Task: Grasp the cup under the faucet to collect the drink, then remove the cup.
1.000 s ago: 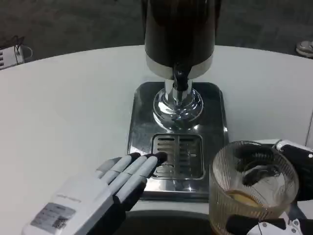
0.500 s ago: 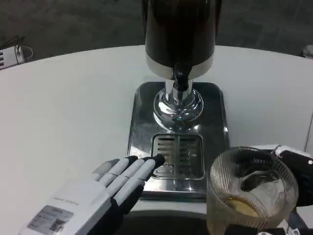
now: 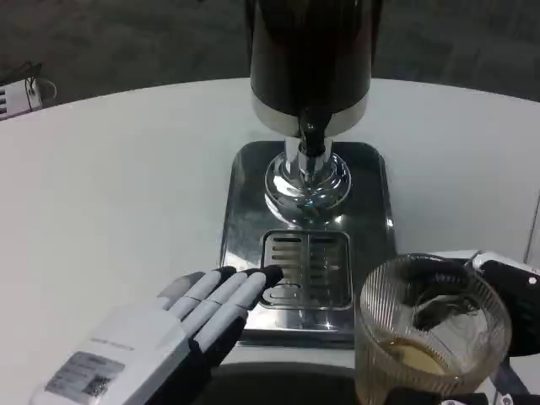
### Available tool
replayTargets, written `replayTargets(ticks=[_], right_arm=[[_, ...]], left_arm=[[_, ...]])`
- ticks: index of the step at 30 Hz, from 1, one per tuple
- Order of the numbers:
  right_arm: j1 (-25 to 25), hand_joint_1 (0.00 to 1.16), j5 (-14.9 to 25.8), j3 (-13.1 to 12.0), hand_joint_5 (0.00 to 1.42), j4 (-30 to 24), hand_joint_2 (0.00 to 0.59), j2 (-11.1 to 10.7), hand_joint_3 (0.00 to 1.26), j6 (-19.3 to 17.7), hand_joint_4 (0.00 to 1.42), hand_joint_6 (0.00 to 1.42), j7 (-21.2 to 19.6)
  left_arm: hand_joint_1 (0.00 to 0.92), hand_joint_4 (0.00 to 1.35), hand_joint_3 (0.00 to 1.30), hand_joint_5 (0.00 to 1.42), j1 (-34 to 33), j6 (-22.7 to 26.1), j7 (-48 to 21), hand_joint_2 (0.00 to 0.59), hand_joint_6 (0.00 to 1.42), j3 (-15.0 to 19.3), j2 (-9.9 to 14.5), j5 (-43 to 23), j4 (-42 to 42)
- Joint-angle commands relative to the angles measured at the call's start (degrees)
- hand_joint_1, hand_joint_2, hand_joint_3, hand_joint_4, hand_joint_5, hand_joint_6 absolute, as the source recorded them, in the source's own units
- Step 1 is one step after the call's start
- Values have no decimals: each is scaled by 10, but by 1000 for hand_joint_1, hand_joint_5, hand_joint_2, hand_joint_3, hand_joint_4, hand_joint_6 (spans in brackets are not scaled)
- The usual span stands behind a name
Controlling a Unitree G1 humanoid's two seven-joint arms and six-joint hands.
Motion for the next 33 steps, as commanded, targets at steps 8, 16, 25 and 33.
replayTargets(ticks=[8, 16, 25, 33], right_arm=[[-3, 904, 2, 0, 1424, -14, 246, 7, 1131, -17, 1308, 1424, -7], [-5, 903, 5, -6, 1424, -14, 246, 9, 1131, -12, 1308, 1424, -7], [-9, 902, 7, -10, 1424, -14, 246, 11, 1131, -7, 1308, 1424, -5], [-14, 902, 6, -9, 1424, -12, 246, 12, 1131, -4, 1308, 1424, -4]], left_arm=[[0, 0, 0, 0, 4, 1, -12, 69, 9, 6, 6, -10, 4], [0, 0, 0, 0, 0, 8, -18, 69, 9, -1, 3, -6, 4], [0, 0, 0, 0, -6, 14, -22, 69, 9, -4, 3, -5, 4], [0, 0, 0, 0, -8, 18, -25, 69, 9, -2, 4, -7, 4]])
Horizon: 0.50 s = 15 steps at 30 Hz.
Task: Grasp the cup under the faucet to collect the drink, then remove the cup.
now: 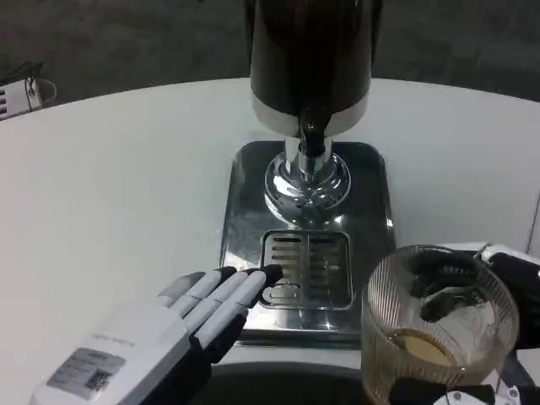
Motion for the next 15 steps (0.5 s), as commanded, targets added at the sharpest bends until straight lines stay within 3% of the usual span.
replayTargets(ticks=[1, 15], right_arm=[[-5, 902, 9, 0, 1424, -11, 246, 2, 1131, -4, 1308, 1424, -4], [-8, 902, 7, 3, 1424, -8, 246, 4, 1131, -4, 1308, 1424, -5]], left_arm=[[0, 0, 0, 0, 4, 4, -8, 69, 9, -1, 3, 1, 4], [0, 0, 0, 0, 6, 3, -12, 69, 9, 3, 6, -2, 5]])
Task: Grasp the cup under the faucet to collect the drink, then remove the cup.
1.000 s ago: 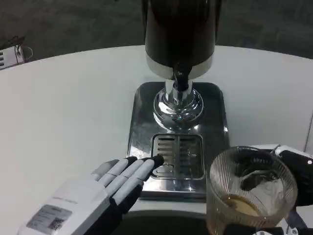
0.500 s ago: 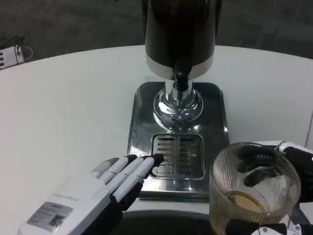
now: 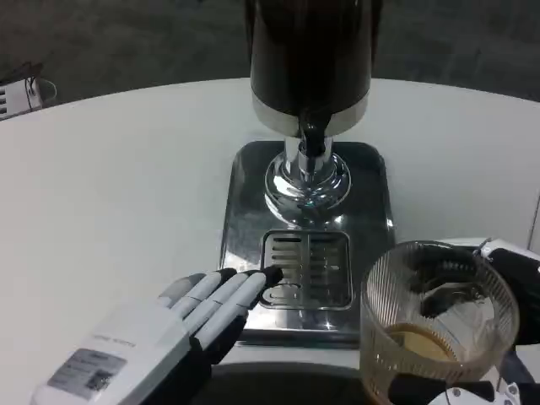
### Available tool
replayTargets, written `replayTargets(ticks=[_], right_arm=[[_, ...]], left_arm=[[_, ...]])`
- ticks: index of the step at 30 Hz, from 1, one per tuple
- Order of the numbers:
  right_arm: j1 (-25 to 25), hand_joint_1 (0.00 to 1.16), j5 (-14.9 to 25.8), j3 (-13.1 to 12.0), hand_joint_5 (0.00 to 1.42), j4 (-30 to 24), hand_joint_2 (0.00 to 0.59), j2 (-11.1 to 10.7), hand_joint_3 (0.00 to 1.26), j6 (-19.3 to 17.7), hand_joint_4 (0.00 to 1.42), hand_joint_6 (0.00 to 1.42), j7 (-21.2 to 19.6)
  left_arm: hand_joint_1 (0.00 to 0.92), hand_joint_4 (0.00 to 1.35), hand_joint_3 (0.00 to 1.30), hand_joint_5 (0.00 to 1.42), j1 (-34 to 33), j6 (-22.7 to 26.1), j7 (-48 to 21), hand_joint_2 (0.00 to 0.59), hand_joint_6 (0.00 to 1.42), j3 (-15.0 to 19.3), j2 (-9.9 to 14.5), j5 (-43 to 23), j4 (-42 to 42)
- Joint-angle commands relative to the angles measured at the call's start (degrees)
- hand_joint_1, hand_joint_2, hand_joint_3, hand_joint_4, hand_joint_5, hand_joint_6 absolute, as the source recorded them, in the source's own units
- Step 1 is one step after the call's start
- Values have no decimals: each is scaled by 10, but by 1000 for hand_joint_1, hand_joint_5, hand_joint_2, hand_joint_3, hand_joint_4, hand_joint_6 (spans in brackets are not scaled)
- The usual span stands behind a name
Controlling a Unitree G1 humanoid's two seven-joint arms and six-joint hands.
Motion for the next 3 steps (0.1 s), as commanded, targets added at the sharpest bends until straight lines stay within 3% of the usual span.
replayTargets(ticks=[1, 3], right_arm=[[-2, 902, 7, 2, 1424, -8, 246, 3, 1131, -5, 1308, 1424, -5], [-1, 902, 7, 3, 1424, -8, 246, 4, 1131, -5, 1308, 1424, -5]], left_arm=[[0, 0, 0, 0, 6, 3, -9, 69, 9, 2, 5, -2, 5], [0, 0, 0, 0, 7, 3, -9, 69, 9, 3, 5, -2, 5]])
